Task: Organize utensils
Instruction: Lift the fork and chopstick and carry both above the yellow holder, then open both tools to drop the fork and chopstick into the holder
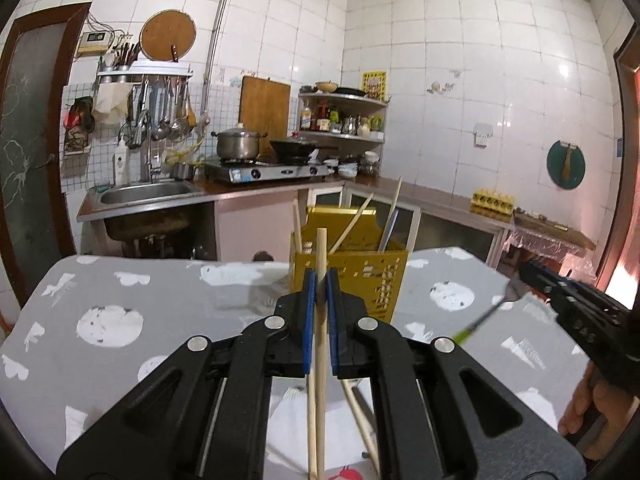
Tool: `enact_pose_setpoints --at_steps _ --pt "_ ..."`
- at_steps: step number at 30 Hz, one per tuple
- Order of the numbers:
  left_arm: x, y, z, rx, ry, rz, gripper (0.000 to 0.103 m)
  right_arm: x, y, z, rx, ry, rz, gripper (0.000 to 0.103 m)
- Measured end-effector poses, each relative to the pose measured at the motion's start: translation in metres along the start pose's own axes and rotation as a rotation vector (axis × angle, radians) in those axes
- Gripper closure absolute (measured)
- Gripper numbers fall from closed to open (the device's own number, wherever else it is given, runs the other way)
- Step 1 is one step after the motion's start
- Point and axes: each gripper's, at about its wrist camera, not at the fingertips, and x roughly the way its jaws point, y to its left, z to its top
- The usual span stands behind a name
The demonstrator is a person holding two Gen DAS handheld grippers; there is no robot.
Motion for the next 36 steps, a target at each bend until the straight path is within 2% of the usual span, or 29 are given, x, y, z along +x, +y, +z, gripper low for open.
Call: enact_pose_setpoints --at_steps 3,8,12,18,24,28,31,36 --pt "0.002 0.003 0.011 -0.006 -0.021 -0.011 0.098 0.011 0.003 0.005 -0.012 0.009 0.004 0.098" --pt "0.01 0.005 0.02 -0.025 -0.013 -0.019 0.099 0.024 0.002 0.008 -0.008 0.033 0.006 0.1" --pt "0.013 0.007 0.031 -0.016 -0.019 -0.022 0.098 0.029 0.002 0.024 -0.039 0.033 0.005 0.1" --pt "0.01 0.002 0.064 0.005 -0.065 -0.033 0.098 0.032 0.003 0.06 -0.097 0.001 -0.018 0.1" --pt "0.018 -0.004 0.121 0.005 -0.147 -0.032 0.099 0.046 0.005 0.11 -0.116 -0.056 -0.042 0.1" --pt "0.037 -0.011 0.157 0.011 -0.195 -0.022 0.098 0.067 0.011 0.14 -0.125 -0.069 -0.045 0.1" --pt "0.061 -0.015 0.17 0.024 -0.205 -0.01 0.098 0.088 0.016 0.151 -0.13 -0.066 -0.044 0.1" --pt "0.116 -0.014 0.163 0.048 -0.151 0.015 0.099 0.13 0.019 0.144 -0.126 -0.021 -0.041 0.1"
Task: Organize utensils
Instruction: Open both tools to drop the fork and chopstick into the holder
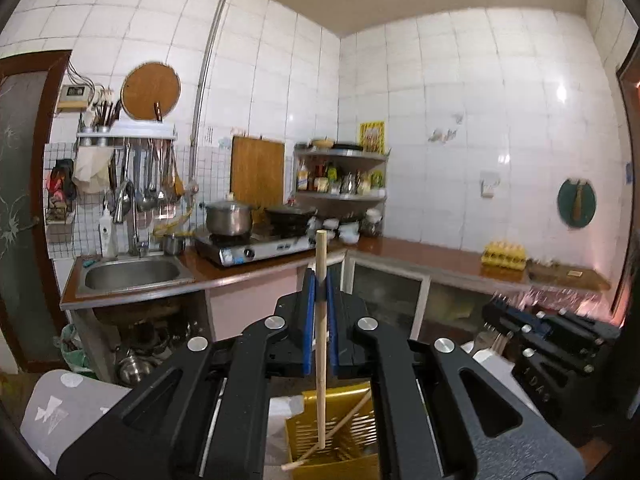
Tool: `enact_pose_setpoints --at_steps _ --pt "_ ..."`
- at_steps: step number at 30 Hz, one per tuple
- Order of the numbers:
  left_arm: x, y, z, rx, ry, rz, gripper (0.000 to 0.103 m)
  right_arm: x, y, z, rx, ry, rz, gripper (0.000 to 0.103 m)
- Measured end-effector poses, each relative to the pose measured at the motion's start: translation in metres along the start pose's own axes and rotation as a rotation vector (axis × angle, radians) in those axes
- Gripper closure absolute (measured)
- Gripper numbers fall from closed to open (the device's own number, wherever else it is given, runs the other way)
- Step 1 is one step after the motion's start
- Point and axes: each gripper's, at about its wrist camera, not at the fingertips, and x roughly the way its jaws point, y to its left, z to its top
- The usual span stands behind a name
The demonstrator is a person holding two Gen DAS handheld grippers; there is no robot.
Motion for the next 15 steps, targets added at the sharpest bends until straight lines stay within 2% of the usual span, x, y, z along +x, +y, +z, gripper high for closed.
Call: enact_pose_setpoints --at_steps 6,10,12,13,14,15 --pt "0.056 0.011 -0.063 -0.012 0.162 0.014 0.098 0.047 0.002 -0.041 0.011 0.139 0.013 0.099" --pt "0.061 0.017 -0.081 -0.024 0.228 0.009 0.097 0.058 0.002 -0.059 0.026 0.227 0.015 0.098" --pt "0.052 0.019 -0.078 -0.027 0.229 0.016 0.068 0.056 0.0 -0.06 0.032 0.244 -0.009 0.077" --pt "0.043 0.022 -0.072 -0.033 0.21 0.033 0.034 0.05 -0.003 -0.059 0.046 0.241 -0.021 0.043" --pt "0.032 0.023 -0.065 -0.033 0.181 0.051 0.021 0.043 -0.006 -0.057 0.059 0.224 -0.032 0.035" --pt "0.023 0.024 -0.059 -0.028 0.157 0.061 0.021 0.038 -0.008 -0.055 0.066 0.217 -0.041 0.035"
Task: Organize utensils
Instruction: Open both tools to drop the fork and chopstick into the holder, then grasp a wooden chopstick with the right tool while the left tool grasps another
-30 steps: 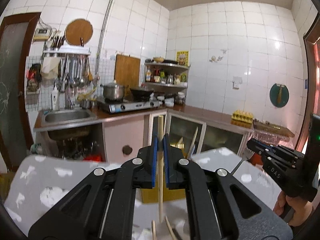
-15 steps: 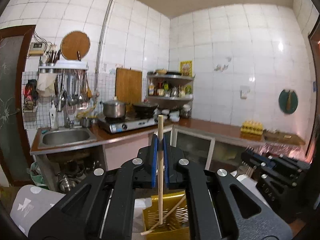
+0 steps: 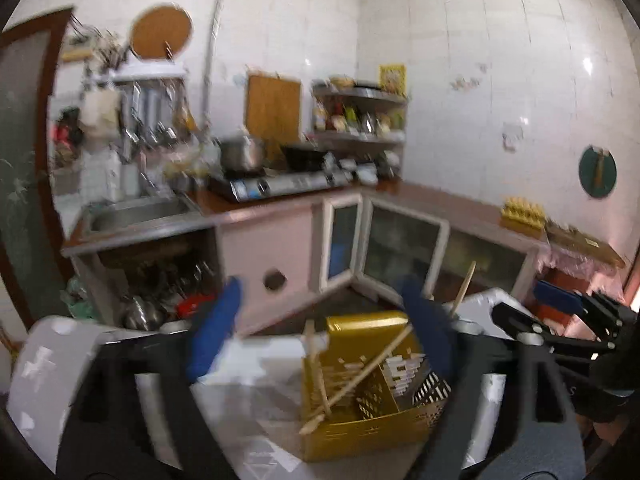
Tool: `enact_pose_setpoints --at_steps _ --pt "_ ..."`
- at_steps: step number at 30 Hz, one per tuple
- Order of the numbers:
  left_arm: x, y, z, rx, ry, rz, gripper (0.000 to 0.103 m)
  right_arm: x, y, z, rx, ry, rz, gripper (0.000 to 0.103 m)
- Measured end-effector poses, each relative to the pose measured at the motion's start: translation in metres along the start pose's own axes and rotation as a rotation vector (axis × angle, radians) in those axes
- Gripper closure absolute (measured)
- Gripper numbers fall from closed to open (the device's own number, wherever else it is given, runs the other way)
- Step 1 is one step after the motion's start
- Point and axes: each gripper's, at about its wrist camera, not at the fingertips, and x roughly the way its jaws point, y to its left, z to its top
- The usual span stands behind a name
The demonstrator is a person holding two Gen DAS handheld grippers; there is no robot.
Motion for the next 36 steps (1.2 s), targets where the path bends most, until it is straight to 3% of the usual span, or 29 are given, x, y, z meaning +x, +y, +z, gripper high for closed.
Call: enact_pose_setpoints --at_steps 6,11,19,25,28,32,36 --pt "-0.055 0.014 0.005 -0.02 0.013 0.002 0.008 -0.031 -0.008 -0.027 0.035 0.071 -0.055 0.035" --pt "-0.08 0.026 -0.036 -0.038 0.083 0.01 0.005 -0.037 -0.002 -0.083 0.05 0.188 -0.09 0.035" --pt "-0.058 0.036 -0.117 -0.027 0.281 0.061 0.005 -0.023 0.021 -0.169 0.072 0.369 -0.091 0.037" --pt "-0.039 0.042 -0.159 -0.043 0.374 0.085 0.005 -0.013 0.036 -0.195 0.101 0.459 -0.086 0.062" --pt "-0.033 0.042 -0.172 -0.045 0.405 0.078 0.005 -0.009 0.04 -0.197 0.105 0.472 -0.084 0.065" --pt "-0.027 0.042 -0.181 -0.051 0.435 0.075 0.005 -0.005 0.052 -0.199 0.088 0.484 -0.084 0.081" --pt "-0.022 0.038 -0.185 -0.048 0.469 0.068 0.005 0.002 0.055 -0.197 0.088 0.486 -0.086 0.087"
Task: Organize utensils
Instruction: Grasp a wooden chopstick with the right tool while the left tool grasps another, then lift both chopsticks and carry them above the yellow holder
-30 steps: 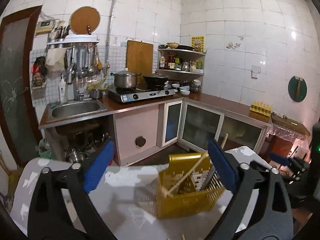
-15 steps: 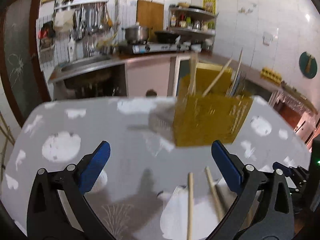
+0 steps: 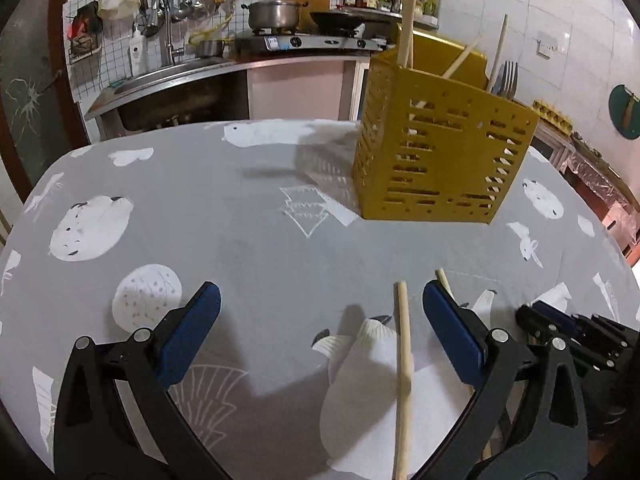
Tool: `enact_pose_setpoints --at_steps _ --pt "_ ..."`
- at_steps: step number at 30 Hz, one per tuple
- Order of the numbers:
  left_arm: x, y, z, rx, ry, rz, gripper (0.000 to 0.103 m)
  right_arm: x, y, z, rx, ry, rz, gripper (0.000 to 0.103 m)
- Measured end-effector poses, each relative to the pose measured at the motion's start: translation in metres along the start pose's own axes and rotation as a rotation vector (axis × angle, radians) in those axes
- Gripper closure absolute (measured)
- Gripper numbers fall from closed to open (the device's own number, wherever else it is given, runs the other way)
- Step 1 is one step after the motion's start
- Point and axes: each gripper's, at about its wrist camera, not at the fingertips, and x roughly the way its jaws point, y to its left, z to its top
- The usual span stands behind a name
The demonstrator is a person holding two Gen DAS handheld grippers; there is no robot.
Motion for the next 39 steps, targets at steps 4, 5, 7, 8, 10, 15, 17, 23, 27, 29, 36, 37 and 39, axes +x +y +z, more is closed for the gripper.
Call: enact_pose_setpoints --at_steps 4,5,7,8,10,15,17,23,27,29,36,37,39 --pt "0.006 -0.005 -0.001 -0.001 0.042 -0.016 0.005 0.002 -0.004 0.005 0.006 0.004 0.03 0.093" --pt "0.007 -0.007 -0.002 0.0 0.051 -0.024 0.005 0.003 -0.004 0.006 0.002 0.002 0.034 0.094" --pt "0.009 -0.011 -0.004 0.003 0.07 -0.031 0.005 0.003 -0.004 0.007 -0.023 -0.006 0.039 0.096" --pt "0.01 -0.013 -0.004 0.008 0.076 -0.035 0.005 0.003 -0.005 0.007 -0.031 -0.008 0.042 0.096" --pt "0.011 -0.017 -0.005 0.017 0.086 -0.04 0.005 0.003 -0.009 0.008 -0.039 -0.008 0.054 0.096" --pt "0.018 -0.03 -0.004 0.055 0.116 -0.035 0.006 0.006 -0.034 0.019 -0.05 -0.003 0.067 0.096" --pt "0.023 -0.036 -0.004 0.081 0.125 -0.025 0.011 0.007 -0.042 0.022 -0.055 -0.006 0.071 0.097" --pt "0.037 -0.046 -0.009 0.121 0.175 0.001 0.034 0.016 -0.051 0.024 -0.049 -0.01 0.119 0.096" --pt "0.037 -0.049 -0.007 0.12 0.195 0.004 0.04 0.017 -0.055 0.024 -0.033 -0.008 0.144 0.096" --pt "0.036 -0.052 -0.007 0.114 0.206 0.006 0.048 0.017 -0.056 0.023 -0.031 -0.008 0.148 0.096" --pt "0.037 -0.061 -0.004 0.145 0.232 -0.004 0.069 0.015 -0.055 0.02 -0.046 -0.018 0.13 0.096" --pt "0.037 -0.061 -0.005 0.146 0.229 -0.004 0.072 0.015 -0.054 0.019 -0.052 -0.021 0.123 0.096" --pt "0.037 -0.058 -0.005 0.142 0.22 -0.01 0.075 0.014 -0.053 0.018 -0.058 -0.025 0.112 0.096"
